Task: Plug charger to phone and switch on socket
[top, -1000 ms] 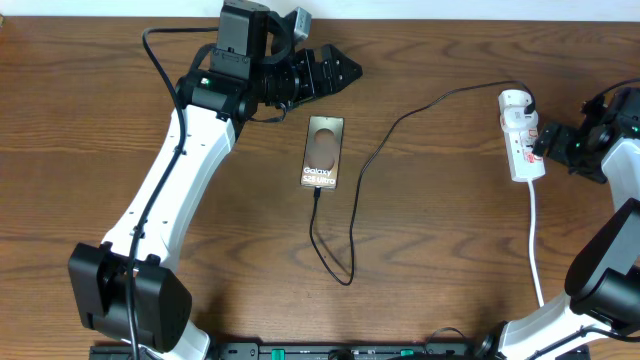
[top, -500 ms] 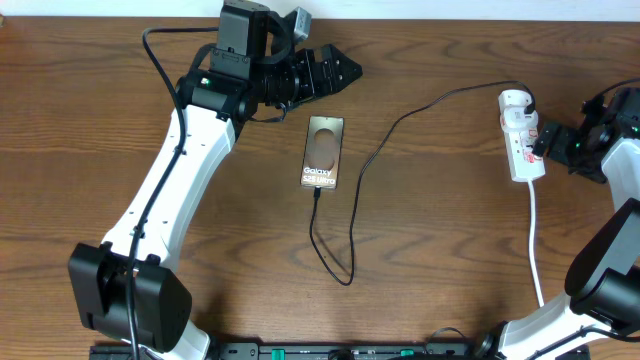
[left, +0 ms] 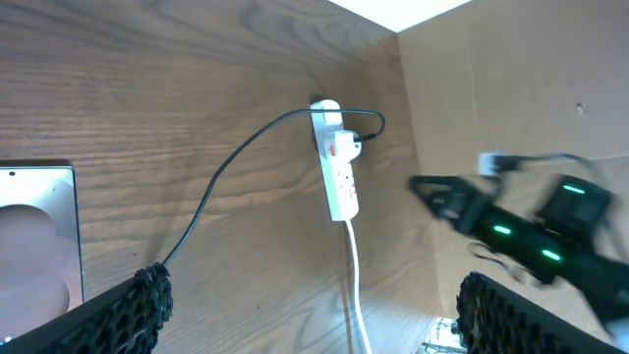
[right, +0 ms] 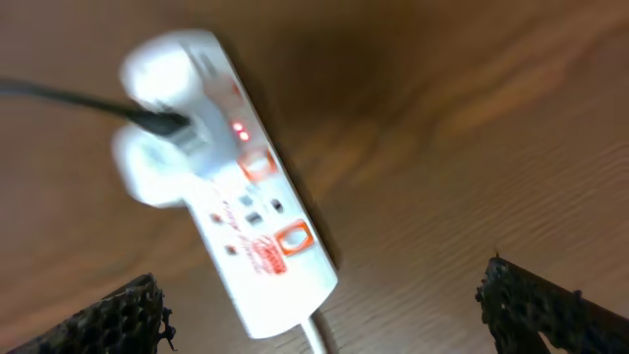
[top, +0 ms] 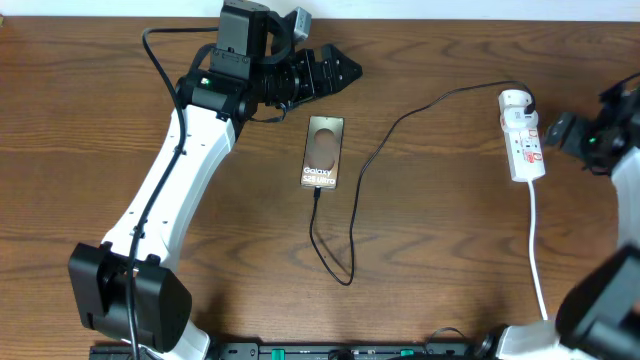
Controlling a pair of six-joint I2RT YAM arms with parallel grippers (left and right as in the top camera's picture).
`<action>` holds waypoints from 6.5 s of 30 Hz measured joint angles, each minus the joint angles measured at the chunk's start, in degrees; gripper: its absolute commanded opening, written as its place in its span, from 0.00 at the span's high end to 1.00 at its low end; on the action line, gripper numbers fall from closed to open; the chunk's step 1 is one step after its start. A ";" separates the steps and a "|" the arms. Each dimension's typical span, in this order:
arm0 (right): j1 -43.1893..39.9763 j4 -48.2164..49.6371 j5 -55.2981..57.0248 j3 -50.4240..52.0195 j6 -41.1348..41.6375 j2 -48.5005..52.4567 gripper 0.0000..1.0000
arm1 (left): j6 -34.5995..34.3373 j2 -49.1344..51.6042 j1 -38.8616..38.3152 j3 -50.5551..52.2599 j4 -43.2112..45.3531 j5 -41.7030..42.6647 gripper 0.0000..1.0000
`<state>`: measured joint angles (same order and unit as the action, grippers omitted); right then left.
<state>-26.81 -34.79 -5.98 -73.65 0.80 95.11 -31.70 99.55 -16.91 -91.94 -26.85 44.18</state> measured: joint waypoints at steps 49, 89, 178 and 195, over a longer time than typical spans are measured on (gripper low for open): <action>28.94 38.93 -6.27 55.17 -1.49 -23.47 0.01 | 0.00 0.00 0.00 0.00 0.00 0.00 0.07; 28.94 32.04 -10.14 73.26 -1.46 -81.70 0.01 | 0.00 0.00 0.00 0.00 -0.02 0.00 0.07; 28.94 32.11 -10.12 73.26 -1.46 -94.42 0.01 | 13.53 -45.90 5.64 66.93 19.93 -40.09 0.07; 28.94 32.11 -10.12 73.26 -1.46 -94.42 0.01 | 12.02 -68.63 13.18 87.60 29.77 -35.47 0.07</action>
<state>2.13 -2.68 -16.10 -0.38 -0.67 0.69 -19.68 30.92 -3.73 -4.34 2.92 8.71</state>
